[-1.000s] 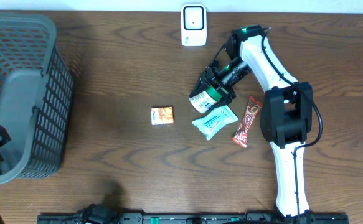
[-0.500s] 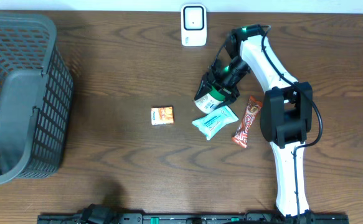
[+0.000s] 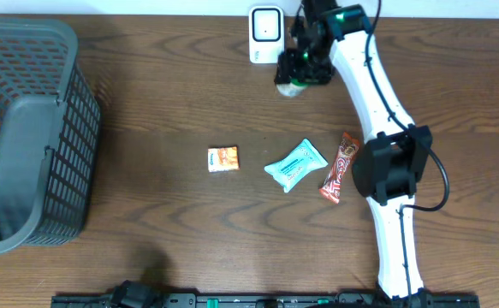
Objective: Scan the item barcode
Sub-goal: 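Carry the jar to the white scanner and hold its label facing it, then move the held jar away from the scanner toward the right side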
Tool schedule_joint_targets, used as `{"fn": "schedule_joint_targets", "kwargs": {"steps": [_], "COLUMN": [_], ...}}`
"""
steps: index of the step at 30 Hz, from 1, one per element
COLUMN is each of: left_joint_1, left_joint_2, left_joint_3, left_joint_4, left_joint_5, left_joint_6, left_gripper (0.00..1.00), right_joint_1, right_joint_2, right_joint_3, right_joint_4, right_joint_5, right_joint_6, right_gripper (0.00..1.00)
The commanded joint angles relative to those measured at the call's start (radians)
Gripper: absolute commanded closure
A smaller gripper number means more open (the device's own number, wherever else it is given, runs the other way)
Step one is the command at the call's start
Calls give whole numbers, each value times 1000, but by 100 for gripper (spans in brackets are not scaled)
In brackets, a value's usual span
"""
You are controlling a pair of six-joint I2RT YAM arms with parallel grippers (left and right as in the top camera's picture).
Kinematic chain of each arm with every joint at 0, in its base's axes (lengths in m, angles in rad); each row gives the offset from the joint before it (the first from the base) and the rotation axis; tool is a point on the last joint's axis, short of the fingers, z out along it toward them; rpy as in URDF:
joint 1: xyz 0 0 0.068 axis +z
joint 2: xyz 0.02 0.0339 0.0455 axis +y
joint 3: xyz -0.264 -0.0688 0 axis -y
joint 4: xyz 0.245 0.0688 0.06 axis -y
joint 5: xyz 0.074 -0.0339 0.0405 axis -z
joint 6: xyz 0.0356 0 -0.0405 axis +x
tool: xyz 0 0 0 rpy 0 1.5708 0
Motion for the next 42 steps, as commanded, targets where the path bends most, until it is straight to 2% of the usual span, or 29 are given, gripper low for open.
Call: {"fn": "schedule_joint_targets", "kwargs": {"steps": [1,6,11,18,27,32,42], "left_joint_1": [5,4,4,4,4,4,4], "left_joint_2": [1,1,1,1,1,1,1], "left_joint_3": [-3,-3,-3,-3,-3,-3,-3], "left_joint_4": [-14,-88,-229,-444,-658,-710,-710], "left_joint_5": [-6,-6,-6,-5,-5,-5,-5], "left_joint_6": [-13,-13,-13,-13,-13,-13,-13], "left_gripper": [2,2,2,2,2,2,2], "right_joint_1": [56,104,123,119,122,126,145], "right_joint_2": [2,3,5,67,200,206,206], "right_joint_3": [-2,-28,-28,-28,-28,-28,-28], "right_joint_4": [104,264,410,604,983,1052,1109], "right_joint_5": [158,245,351,557,585,634,716], "right_joint_6": [15,-23,-71,-71,-174,-177,-305], "right_gripper": [58,64,68,67,62,61,61]}}
